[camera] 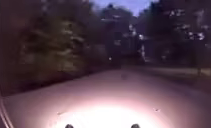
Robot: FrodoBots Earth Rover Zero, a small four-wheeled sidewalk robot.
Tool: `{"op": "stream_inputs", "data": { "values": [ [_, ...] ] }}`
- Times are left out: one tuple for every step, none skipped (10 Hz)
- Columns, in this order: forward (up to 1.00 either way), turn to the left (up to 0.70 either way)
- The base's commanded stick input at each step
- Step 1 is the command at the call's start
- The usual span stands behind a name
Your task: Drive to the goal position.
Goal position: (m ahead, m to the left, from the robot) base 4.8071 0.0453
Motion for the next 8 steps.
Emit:
{"op": "stream_inputs", "data": {
  "values": [
    [1.00, -0.40],
    [1.00, -0.34],
    [1.00, -0.18],
    [1.00, -0.02],
    [1.00, 0.00],
    [1.00, 0.00],
    [1.00, 0.00],
    [1.00, 0.00]
  ]
}}
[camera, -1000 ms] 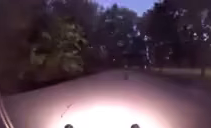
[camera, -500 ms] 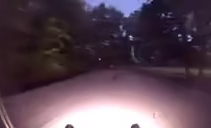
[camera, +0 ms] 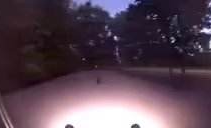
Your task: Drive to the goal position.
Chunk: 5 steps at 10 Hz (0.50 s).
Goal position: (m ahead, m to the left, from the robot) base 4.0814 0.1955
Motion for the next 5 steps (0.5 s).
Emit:
{"op": "stream_inputs", "data": {
  "values": [
    [1.00, 0.00],
    [1.00, 0.00],
    [1.00, 0.00],
    [1.00, 0.00],
    [1.00, 0.00]
  ]
}}
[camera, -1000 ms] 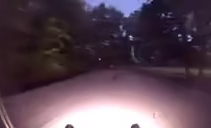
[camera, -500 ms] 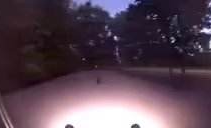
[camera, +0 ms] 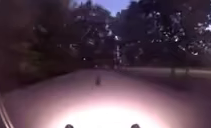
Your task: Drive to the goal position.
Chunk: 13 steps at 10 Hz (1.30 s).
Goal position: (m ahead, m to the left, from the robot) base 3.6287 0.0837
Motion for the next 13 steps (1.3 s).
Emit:
{"op": "stream_inputs", "data": {
  "values": [
    [1.00, 0.00],
    [1.00, 0.00],
    [1.00, 0.00],
    [1.00, 0.00],
    [1.00, 0.00],
    [1.00, 0.00],
    [1.00, 0.00],
    [1.00, 0.00],
    [1.00, 0.00],
    [1.00, 0.00],
    [1.00, 0.00],
    [1.00, 0.00],
    [1.00, 0.00]
  ]
}}
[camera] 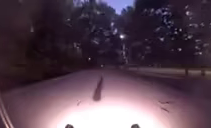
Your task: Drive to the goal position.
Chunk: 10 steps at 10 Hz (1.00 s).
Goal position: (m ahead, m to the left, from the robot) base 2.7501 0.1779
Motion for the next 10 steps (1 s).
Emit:
{"op": "stream_inputs", "data": {
  "values": [
    [1.00, 0.00],
    [1.00, 0.00],
    [1.00, 0.00],
    [1.00, 0.00],
    [1.00, 0.00],
    [1.00, 0.00],
    [1.00, 0.00],
    [1.00, 0.00],
    [1.00, 0.00],
    [1.00, 0.00]
  ]
}}
